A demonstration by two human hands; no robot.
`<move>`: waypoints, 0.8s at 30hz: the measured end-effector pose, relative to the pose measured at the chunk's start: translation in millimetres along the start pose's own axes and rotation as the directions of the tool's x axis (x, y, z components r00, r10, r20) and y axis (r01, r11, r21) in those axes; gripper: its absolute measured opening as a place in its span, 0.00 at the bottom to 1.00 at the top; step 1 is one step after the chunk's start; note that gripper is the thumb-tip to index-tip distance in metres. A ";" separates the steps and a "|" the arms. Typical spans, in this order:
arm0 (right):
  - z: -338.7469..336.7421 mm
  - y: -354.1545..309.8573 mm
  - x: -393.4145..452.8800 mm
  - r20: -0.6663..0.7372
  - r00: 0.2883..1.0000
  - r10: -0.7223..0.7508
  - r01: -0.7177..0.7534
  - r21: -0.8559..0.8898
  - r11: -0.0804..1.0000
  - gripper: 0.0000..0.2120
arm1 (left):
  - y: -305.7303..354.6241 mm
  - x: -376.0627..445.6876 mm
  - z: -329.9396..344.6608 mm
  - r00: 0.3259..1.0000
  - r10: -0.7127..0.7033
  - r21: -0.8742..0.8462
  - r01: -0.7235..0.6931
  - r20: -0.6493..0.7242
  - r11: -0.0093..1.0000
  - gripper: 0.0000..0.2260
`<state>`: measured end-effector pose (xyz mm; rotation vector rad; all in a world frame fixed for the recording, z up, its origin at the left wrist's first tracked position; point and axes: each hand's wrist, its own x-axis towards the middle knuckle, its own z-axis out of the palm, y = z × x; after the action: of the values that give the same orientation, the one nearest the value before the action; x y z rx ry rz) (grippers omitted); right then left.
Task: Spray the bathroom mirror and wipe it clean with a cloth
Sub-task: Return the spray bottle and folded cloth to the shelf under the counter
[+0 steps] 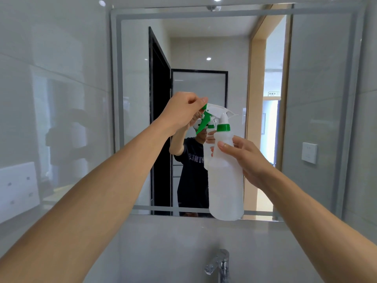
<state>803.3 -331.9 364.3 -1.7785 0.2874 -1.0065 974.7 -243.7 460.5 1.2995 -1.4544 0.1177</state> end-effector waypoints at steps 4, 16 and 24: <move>-2.4 0.6 -1.4 -0.008 1.000 -0.002 0.002 0.007 1.000 0.13 | 0.3 0.1 4.6 1.000 -0.025 0.004 0.025 -0.007 1.000 0.17; -14.7 1.9 -3.4 -0.003 1.000 0.012 -0.012 -0.035 0.999 0.13 | 1.1 2.4 13.9 0.999 -0.041 -0.079 0.043 0.026 0.996 0.14; -20.4 3.4 -3.3 -0.032 0.999 0.000 -0.001 -0.029 1.000 0.16 | 2.4 -0.6 18.5 0.999 0.008 -0.110 -0.004 0.032 0.994 0.10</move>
<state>787.0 -344.9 362.3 -1.7891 0.3241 -1.0359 961.0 -255.0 454.6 1.2127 -1.4721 0.0202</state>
